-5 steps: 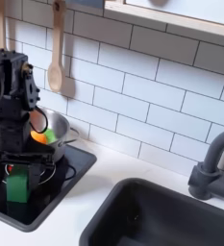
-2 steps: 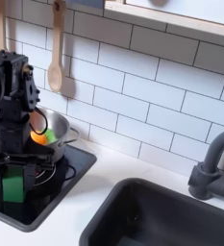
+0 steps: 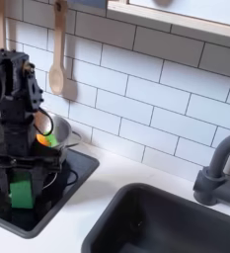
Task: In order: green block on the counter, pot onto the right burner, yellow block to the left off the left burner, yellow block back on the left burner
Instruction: 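Put the green block on the counter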
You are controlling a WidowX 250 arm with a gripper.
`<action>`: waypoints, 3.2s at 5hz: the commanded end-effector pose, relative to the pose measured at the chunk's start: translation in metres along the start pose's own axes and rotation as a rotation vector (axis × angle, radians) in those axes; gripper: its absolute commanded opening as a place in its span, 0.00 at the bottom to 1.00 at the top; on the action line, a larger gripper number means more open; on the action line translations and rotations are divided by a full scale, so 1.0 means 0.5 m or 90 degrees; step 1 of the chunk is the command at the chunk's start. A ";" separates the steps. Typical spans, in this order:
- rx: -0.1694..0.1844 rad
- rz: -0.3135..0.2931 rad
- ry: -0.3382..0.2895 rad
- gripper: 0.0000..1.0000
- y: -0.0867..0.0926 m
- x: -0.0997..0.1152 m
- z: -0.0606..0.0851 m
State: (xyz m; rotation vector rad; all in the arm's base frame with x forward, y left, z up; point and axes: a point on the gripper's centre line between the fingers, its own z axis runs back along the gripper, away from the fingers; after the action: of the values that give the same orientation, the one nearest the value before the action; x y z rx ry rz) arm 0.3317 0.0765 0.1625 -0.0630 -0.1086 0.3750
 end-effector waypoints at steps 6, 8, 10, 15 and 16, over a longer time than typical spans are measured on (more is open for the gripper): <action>-0.062 -0.178 0.005 0.00 -0.119 -0.036 -0.023; -0.045 -0.208 0.012 0.00 -0.102 -0.038 -0.035; -0.036 -0.203 0.010 1.00 -0.102 -0.038 -0.028; -0.086 -0.192 0.001 1.00 -0.124 -0.036 0.022; -0.091 -0.193 -0.012 1.00 -0.128 -0.036 0.043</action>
State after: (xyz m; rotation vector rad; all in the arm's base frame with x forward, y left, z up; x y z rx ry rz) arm 0.3352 0.0106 0.1866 -0.1805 -0.1590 0.0625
